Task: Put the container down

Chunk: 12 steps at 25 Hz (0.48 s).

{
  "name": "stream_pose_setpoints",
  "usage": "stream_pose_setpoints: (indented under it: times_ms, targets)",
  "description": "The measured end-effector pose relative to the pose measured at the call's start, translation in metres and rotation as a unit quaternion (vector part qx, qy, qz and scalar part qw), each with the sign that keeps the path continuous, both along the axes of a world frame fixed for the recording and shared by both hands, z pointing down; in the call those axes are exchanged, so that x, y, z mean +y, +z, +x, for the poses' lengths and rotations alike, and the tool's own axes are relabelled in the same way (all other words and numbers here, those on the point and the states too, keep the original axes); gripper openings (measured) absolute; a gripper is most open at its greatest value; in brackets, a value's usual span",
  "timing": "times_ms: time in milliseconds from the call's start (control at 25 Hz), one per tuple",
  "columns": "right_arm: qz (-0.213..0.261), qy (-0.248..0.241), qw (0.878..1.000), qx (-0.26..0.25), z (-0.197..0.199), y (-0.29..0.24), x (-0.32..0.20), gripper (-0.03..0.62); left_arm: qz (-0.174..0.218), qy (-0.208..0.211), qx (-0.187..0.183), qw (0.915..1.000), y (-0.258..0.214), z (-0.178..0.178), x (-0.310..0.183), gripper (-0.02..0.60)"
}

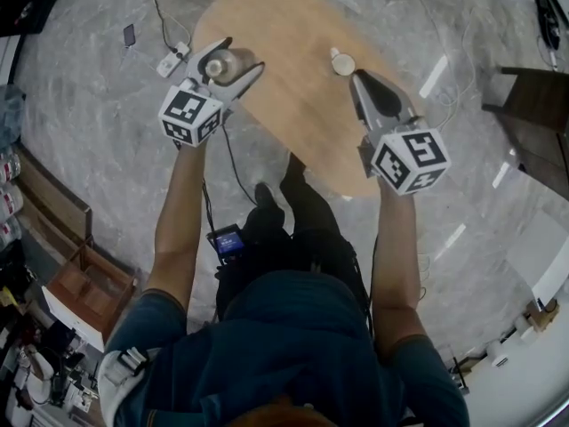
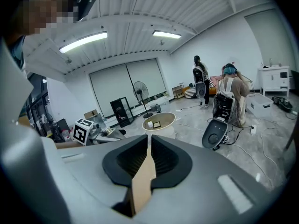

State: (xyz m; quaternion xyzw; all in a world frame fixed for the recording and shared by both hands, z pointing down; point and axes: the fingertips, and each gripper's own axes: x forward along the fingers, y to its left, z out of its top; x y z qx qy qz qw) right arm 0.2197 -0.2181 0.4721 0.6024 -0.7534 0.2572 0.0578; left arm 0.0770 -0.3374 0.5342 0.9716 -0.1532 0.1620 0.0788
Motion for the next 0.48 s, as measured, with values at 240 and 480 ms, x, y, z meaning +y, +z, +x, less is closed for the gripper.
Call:
stream_pose_setpoints:
  times_ms: [240,480]
  targets:
    - [-0.007,0.009,1.0,0.006,0.006,0.034,-0.011,0.012,-0.009,0.008,-0.012,0.9998,0.042,0.009,-0.005,0.341]
    - [-0.019,0.016,1.0,0.003,0.011,0.058,-0.01,0.011,-0.022,0.01,-0.029,0.9993,0.088,0.015,-0.007,0.341]
